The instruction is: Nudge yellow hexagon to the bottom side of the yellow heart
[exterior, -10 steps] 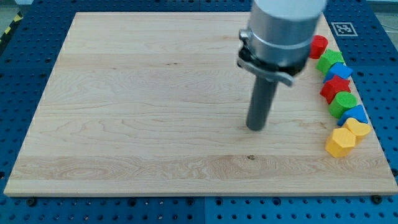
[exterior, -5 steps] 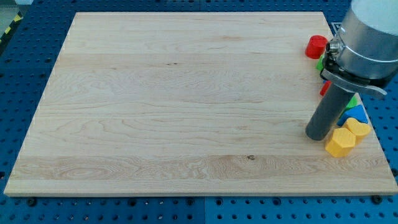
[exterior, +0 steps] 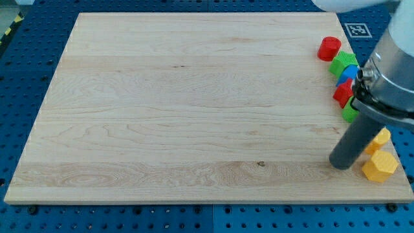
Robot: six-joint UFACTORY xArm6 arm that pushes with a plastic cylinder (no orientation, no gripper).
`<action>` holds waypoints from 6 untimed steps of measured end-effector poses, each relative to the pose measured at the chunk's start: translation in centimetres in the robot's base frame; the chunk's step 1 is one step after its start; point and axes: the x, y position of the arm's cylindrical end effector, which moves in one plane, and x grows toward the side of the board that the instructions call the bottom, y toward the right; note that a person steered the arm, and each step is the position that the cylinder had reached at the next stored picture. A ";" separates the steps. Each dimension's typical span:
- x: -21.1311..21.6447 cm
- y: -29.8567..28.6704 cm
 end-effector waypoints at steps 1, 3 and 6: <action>4.0 1.0; 3.9 4.1; 3.9 6.0</action>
